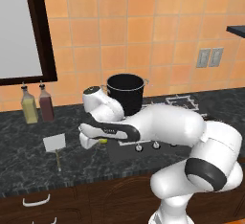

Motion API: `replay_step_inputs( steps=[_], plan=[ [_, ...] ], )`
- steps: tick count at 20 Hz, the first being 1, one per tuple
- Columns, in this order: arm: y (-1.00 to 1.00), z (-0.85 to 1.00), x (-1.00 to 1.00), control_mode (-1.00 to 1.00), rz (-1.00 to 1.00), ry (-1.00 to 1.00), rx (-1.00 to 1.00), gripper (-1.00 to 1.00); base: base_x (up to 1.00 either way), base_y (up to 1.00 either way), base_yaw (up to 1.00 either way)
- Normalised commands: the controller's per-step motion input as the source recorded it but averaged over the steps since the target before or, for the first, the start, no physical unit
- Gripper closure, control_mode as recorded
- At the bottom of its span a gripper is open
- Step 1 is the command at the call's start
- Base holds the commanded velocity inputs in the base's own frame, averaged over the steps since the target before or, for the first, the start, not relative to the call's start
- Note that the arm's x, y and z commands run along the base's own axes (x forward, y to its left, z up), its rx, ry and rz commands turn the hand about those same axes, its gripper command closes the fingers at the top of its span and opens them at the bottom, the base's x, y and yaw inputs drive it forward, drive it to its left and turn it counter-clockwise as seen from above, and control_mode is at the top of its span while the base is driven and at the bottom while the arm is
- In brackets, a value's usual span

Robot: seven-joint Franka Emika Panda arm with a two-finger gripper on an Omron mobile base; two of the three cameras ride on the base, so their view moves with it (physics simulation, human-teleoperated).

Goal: Put the cucumber and lemon wedge in the pot. Retrieve the spatula and lightly stir the vegetables in the pot.

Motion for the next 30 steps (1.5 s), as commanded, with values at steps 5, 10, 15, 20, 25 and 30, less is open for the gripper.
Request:
replay_step_inputs(
  steps=[5,10,15,20,25,30],
  plan=[
    [-0.91,1.00,-0.25,-1.00,0.17,-0.05,-0.23,1.00,0.00,0.00,0.00],
    [-0.67,1.00,-0.02,-1.00,0.02,0.04,-0.13,1.00,0.00,0.00,0.00],
    [-0.42,1.00,0.01,-1.00,0.00,0.16,-0.07,1.00,0.00,0.00,0.00],
    [-0.38,0.97,0.26,-1.00,0.00,0.21,-0.12,1.00,0.00,0.00,0.00],
    [-0.40,0.99,0.37,-1.00,0.00,0.26,-0.08,1.00,0.00,0.00,0.00],
    [-0.29,0.46,0.75,-1.00,0.00,0.35,-0.02,1.00,0.00,0.00,0.00]
  ],
)
